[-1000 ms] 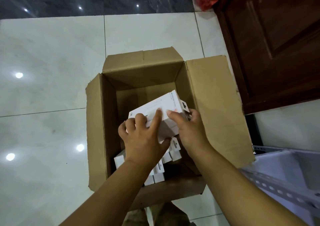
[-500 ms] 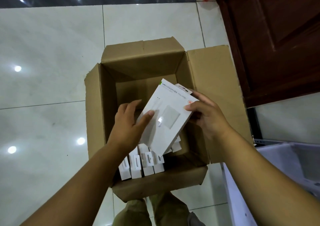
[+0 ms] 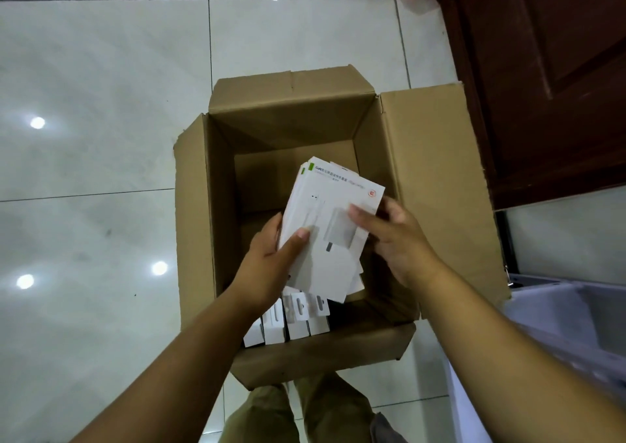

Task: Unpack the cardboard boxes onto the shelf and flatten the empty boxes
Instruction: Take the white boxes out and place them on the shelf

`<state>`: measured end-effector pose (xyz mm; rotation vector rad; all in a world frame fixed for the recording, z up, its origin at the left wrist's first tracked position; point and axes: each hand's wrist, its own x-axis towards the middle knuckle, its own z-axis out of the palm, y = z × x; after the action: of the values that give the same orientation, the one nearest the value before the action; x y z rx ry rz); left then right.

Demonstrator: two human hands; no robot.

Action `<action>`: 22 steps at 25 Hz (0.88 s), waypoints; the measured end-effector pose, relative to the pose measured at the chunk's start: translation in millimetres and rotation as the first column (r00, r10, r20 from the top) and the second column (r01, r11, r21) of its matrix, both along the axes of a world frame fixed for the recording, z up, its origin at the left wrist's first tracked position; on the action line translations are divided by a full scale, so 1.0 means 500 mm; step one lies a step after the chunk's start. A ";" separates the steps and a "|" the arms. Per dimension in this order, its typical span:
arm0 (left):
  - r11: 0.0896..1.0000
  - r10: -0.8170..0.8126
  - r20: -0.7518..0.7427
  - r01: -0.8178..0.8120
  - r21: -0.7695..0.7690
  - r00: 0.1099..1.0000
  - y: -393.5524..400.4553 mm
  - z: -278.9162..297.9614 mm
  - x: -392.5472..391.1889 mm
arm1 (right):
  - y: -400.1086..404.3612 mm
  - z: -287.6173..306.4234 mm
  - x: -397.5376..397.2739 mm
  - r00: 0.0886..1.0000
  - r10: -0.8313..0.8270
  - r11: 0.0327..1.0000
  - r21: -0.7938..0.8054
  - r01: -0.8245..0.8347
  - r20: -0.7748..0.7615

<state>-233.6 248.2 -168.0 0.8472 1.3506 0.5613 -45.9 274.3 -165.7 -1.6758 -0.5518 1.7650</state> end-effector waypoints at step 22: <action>0.989 0.123 -0.085 -0.129 -0.072 0.989 0.013 -0.019 -0.035 | -0.018 -0.027 0.017 0.992 0.104 0.991 0.083 -0.110 0.064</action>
<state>-251.3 254.9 -177.3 0.7310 1.4975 0.5737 -37.3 265.1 -179.3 -1.6706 -0.7469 1.7447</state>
